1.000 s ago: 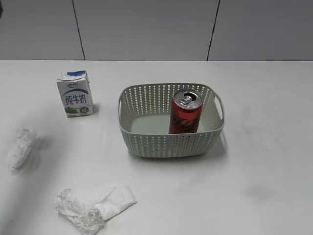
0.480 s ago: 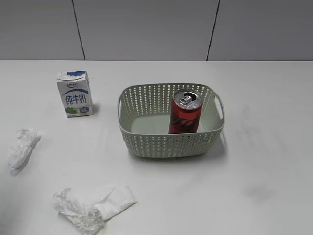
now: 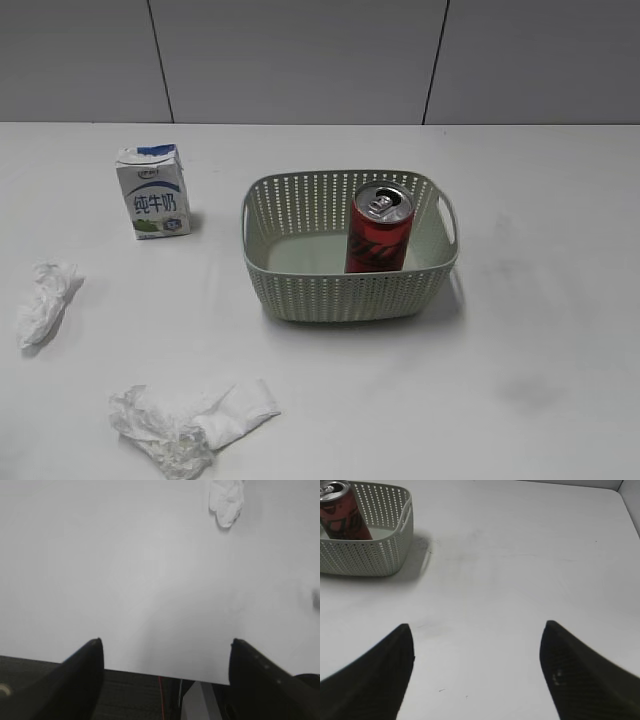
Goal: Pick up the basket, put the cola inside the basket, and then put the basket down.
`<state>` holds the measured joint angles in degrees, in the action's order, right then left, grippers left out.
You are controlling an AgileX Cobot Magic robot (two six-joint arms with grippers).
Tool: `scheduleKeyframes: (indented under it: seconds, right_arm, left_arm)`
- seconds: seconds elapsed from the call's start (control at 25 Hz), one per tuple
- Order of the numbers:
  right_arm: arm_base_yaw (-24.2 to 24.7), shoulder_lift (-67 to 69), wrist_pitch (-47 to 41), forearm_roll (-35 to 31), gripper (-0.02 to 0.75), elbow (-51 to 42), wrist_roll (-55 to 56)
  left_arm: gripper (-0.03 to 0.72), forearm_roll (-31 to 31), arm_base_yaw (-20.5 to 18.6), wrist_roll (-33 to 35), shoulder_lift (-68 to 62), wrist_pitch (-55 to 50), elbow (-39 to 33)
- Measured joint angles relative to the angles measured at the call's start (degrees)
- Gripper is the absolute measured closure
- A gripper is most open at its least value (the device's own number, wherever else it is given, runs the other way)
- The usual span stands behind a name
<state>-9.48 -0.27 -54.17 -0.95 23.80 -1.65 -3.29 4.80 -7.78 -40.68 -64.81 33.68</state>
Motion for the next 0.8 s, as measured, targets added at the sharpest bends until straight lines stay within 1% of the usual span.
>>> scheduleKeyframes:
  seconds: [0.08, 0.16, 0.48, 0.72, 0.8]
  right_arm:
    - [0.0, 0.0, 0.0, 0.0, 0.146, 0.0, 0.0]
    - [0.0, 0.0, 0.0, 0.0, 0.148, 0.0, 0.0]
    - [0.0, 0.0, 0.0, 0.0, 0.148, 0.0, 0.0]
    - [0.0, 0.0, 0.0, 0.0, 0.148, 0.0, 0.0]
    - [0.0, 0.0, 0.0, -0.09, 0.148, 0.0, 0.0]
  left_arm:
    - [0.101, 0.07, 0.0, 0.0, 4.65, 0.53, -3.2]
    - [0.101, 0.22, 0.0, 0.0, 9.21, 1.03, -4.84]
    - [0.101, 0.22, 0.0, 0.0, 27.02, 1.93, -5.08]
    - [0.101, 0.16, 0.0, 0.06, 37.83, 2.05, -5.08]
    - [0.101, -0.01, 0.0, 0.06, 39.27, 1.87, -5.08]
